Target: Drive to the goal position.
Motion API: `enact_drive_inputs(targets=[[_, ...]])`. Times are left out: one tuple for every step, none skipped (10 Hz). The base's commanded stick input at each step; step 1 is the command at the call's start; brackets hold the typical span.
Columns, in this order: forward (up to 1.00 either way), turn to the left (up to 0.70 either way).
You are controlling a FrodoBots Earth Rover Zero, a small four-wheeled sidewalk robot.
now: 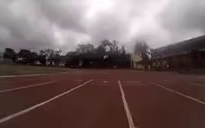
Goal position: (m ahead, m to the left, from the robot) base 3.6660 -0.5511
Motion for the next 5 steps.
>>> enact_drive_inputs(targets=[[0.70, 0.00], [0.70, 0.00], [0.70, 0.00], [0.70, 0.00], [0.70, 0.00]])
